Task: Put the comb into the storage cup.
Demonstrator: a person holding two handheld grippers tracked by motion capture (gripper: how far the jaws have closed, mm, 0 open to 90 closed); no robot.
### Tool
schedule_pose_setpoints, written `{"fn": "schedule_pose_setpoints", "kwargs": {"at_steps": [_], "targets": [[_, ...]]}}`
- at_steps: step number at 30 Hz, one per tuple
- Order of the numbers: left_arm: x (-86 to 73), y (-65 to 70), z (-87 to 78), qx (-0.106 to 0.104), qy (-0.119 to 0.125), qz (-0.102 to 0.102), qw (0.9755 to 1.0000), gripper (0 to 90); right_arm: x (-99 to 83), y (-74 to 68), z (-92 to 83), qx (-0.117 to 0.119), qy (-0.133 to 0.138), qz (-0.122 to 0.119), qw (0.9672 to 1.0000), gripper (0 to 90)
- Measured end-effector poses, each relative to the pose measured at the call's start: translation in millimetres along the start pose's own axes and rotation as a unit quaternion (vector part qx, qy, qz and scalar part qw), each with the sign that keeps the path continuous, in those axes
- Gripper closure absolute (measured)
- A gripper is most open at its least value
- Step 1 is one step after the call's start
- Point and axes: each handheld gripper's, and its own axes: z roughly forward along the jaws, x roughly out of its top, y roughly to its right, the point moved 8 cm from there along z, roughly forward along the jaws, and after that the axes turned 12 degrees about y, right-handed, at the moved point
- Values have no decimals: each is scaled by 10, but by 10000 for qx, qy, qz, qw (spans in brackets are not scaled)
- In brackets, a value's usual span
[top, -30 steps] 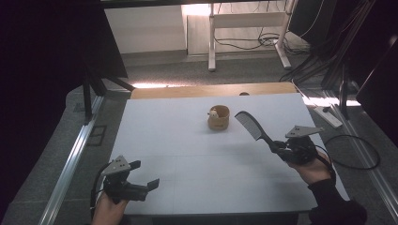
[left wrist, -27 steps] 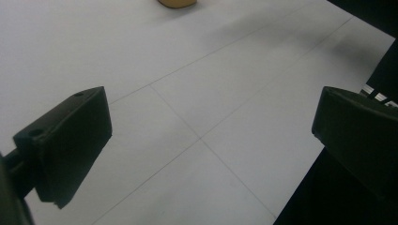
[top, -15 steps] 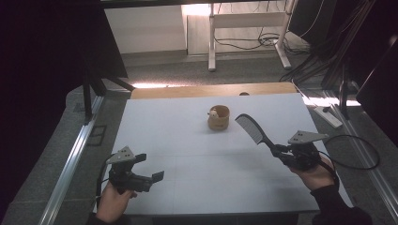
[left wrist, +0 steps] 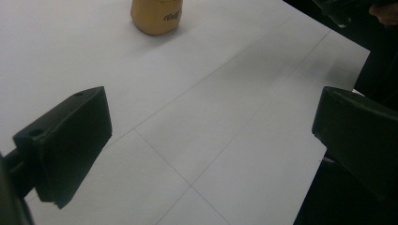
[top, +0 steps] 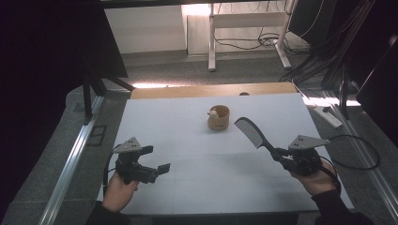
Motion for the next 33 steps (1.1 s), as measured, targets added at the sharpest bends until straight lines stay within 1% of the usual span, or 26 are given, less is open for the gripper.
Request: {"fn": "schedule_pose_setpoints", "kwargs": {"at_steps": [7,11,15,16,18,19,22,26,33], "targets": [[88,6,81,-80,-18,52,10000,0,6,-45,-35,32,73,-26,10000,725],[155,18,120,-122,7,54,9999,0,11,-83,-58,94,124,-133,9998,725],[215,14,164,-101,-21,78,9999,0,9,-122,-78,119,131,-169,9997,725],[232,11,179,-107,-2,52,9999,0,10,-129,-83,120,142,-160,9997,725],[264,7,208,-172,22,15,9998,0,10,-141,-93,133,164,-161,9996,725],[276,9,224,-223,12,18,9997,0,10,-148,-98,148,175,-155,9996,725],[307,5,274,-281,-18,60,9996,0,10,-171,-111,171,210,-139,9995,725],[345,-6,338,-349,-32,63,9994,0,9,-206,-124,224,248,-185,9993,725],[414,9,441,-556,-99,102,9984,0,0,-248,-140,298,286,-231,9989,725]]}}
